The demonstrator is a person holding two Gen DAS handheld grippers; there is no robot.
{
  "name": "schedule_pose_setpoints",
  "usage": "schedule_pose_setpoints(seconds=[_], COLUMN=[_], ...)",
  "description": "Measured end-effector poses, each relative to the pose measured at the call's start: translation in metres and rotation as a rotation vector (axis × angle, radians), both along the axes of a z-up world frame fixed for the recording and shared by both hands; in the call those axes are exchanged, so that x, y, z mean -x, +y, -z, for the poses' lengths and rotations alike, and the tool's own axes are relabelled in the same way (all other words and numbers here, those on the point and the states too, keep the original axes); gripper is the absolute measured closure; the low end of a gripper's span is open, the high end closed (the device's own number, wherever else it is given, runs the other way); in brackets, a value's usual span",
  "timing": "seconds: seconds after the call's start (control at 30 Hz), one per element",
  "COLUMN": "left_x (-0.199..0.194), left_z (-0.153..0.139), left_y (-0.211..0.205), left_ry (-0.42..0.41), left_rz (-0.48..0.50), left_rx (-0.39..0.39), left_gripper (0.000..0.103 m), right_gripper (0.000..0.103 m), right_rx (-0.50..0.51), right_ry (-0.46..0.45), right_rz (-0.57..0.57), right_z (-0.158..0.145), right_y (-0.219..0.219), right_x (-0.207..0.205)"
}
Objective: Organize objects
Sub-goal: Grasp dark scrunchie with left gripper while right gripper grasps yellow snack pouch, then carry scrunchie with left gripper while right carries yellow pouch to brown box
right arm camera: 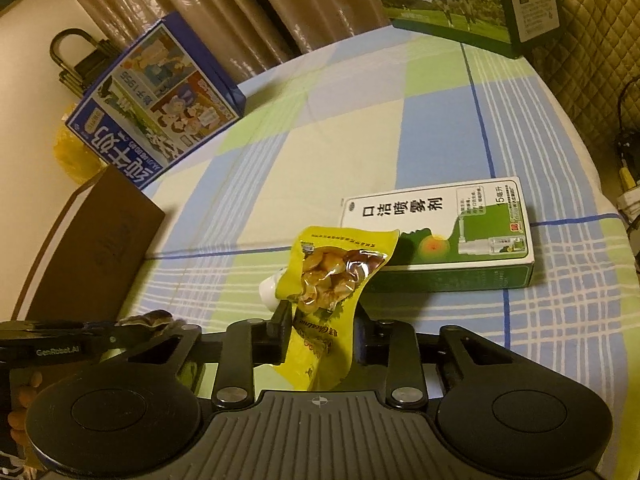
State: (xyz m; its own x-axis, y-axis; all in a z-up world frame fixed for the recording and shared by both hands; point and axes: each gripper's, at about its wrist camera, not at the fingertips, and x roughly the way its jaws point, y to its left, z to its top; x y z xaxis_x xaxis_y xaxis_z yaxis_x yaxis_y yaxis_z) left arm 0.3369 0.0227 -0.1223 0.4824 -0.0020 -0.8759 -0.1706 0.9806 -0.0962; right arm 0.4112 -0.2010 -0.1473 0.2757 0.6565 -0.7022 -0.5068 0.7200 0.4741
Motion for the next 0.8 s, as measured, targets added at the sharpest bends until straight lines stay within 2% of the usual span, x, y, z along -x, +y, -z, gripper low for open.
schedule_pose_setpoints(seconds=[0.23, 0.8], left_x=[0.004, 0.036], left_z=[-0.002, -0.024], left_y=[0.000, 0.001], left_ry=[-0.001, -0.040], left_rz=[0.004, 0.016], left_rx=[0.005, 0.031], left_gripper=[0.083, 0.084], right_gripper=[0.086, 0.087], right_rx=[-0.041, -0.116], right_ry=[0.002, 0.020], right_rz=[0.007, 0.017], right_z=[-0.007, -0.042], right_y=[-0.001, -0.015], right_x=[0.004, 0.049])
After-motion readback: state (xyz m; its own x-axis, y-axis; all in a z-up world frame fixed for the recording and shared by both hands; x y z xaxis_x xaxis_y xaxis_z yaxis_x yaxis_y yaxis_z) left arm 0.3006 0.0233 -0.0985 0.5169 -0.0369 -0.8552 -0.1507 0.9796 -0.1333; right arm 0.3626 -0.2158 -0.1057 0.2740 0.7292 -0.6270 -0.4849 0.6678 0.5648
